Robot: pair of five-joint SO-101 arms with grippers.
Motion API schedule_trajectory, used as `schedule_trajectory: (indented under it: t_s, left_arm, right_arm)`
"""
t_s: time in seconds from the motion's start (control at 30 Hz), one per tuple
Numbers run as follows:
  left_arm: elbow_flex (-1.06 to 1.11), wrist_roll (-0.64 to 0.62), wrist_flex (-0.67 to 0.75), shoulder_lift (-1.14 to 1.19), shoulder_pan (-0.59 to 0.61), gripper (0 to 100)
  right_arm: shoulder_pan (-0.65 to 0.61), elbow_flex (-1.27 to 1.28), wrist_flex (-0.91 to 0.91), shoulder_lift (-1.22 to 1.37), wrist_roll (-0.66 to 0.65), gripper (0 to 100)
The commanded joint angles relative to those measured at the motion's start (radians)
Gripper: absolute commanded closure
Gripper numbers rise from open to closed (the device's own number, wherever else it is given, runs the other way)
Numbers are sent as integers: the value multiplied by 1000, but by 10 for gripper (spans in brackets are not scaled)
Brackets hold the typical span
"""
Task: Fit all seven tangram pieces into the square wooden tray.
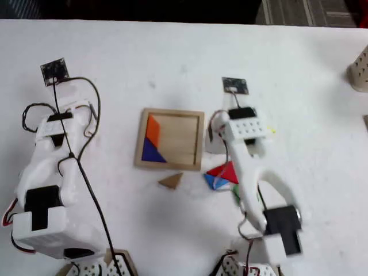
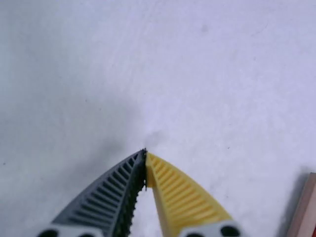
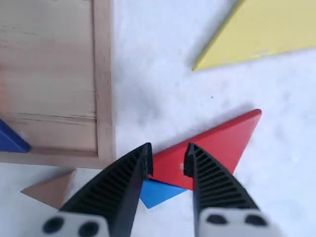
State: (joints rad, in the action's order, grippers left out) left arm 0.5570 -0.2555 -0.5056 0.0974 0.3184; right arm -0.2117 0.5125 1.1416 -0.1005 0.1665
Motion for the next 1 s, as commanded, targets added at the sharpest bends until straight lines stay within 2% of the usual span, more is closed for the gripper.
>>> schedule_trajectory:
  t_s: [0.0, 0.2, 0.4, 0.5, 0.73, 0.97]
  left_arm:
    - [-52, -12, -5, -4, 2, 976]
    - [-51, -12, -6, -4, 2, 976]
    - [-51, -12, -8, -4, 2, 976]
    - [-51, -12, -6, -2, 2, 976]
    - [-49, -11, -9, -2, -15, 976]
    - [-38, -11, -3, -2, -15, 976]
  right_arm:
    - [24, 106, -50, -133, -8, 898]
    - [133, 137, -62, -101, -35, 899]
    - [208, 233, -94, -110, -353, 900]
    - [243, 295, -154, -163, -356, 900]
    - [248, 400, -168, -275, -365, 898]
    - [240, 430, -165, -295, -511, 896]
